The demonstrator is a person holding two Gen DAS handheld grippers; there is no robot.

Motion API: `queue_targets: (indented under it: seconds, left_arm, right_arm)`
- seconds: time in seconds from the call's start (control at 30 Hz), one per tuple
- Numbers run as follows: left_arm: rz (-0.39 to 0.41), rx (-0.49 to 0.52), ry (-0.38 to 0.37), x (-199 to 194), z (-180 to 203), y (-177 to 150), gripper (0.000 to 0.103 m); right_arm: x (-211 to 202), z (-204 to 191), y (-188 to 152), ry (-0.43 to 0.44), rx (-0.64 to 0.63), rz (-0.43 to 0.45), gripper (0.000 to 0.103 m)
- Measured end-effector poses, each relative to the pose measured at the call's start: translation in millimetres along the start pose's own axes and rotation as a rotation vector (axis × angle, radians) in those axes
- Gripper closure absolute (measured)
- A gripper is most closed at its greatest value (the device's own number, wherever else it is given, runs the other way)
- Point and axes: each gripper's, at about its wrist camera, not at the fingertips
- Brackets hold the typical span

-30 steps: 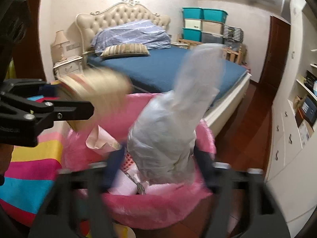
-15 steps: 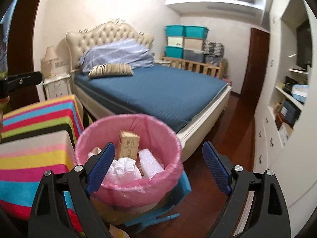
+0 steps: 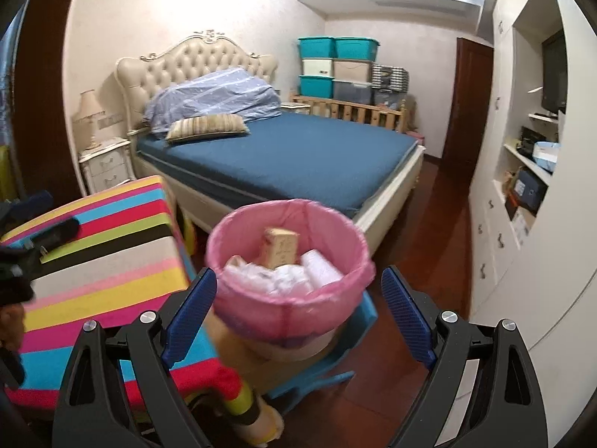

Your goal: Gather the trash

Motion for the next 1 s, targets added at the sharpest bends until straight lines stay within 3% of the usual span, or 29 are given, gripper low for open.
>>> queue_targets:
  seconds: [0.3,0.6,1.0]
  left_arm:
    - [-0.02,-0.025,0.018,-15,-4,-11,0.005]
    - [-0.067,0.041,0.023,3,20,-22,0.005]
    - [-0.089,0.021,0.029,13,18,-25,0.005]
  right_arm:
    - [2,-13,-20,0.036,-0.011,-0.034,0.019]
    - [4,-10,-29,0.016,0.001,-0.03,0.019]
    - [3,-9,-28,0.01,-0.011,-0.021,0.019]
Point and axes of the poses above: each gripper's, at about its wrist camera, not at the fingertips, and x roughly the way its jaws point, z to its right, y to its top, and after that the axes turned 14 degrees about z, right-handed
